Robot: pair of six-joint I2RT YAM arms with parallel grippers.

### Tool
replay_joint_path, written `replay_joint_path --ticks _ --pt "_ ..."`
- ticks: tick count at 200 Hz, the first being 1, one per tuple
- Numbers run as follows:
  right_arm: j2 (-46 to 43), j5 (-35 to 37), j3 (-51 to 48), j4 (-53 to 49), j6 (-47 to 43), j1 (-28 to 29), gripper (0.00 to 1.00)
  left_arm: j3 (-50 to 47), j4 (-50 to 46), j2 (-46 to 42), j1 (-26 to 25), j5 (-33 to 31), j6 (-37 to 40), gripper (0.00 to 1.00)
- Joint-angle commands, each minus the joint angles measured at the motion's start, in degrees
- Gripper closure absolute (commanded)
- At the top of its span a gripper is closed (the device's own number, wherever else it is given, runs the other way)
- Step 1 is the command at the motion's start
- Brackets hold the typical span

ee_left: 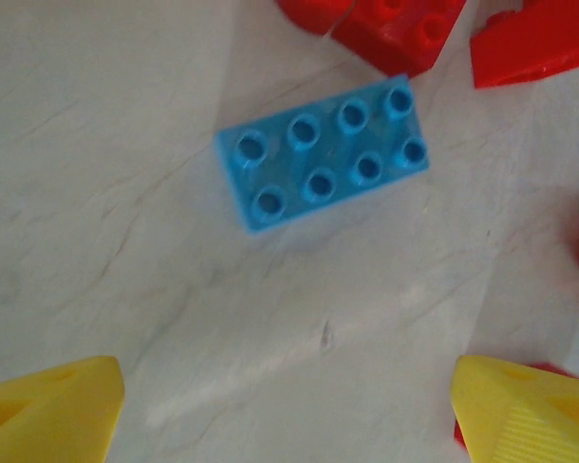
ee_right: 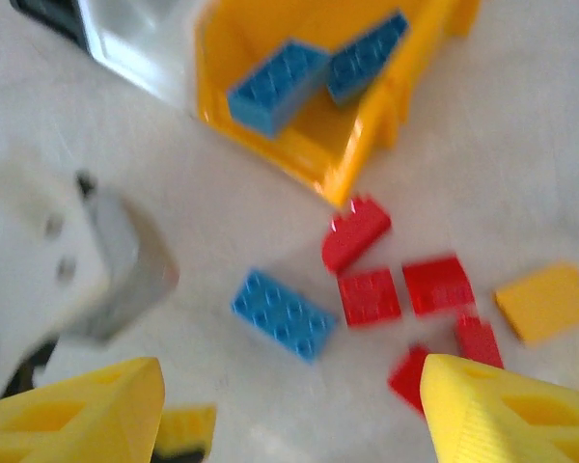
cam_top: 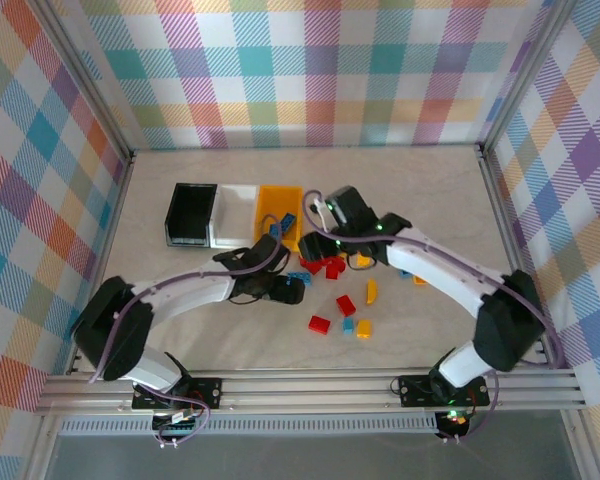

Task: Sort the legos into containers by color

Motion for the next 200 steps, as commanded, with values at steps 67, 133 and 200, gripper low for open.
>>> replay_joint_path --ticks 67,133,200 --pt "-12.3 2.07 -14.86 -1.68 4.37 -0.28 0.24 14.91 -1.06 17.27 -0.67 -3.21 -1.11 0.06" --pt "-11.97 1.75 -16.33 0.08 3.83 -0.29 0.22 18.27 -3.02 21.4 -0.7 -5.39 -1.35 0.1" --pt "-12.65 1.61 -17.84 1.28 3.95 -0.46 0.22 20.27 -5.07 23.69 -0.73 -6.48 -1.4 0.28"
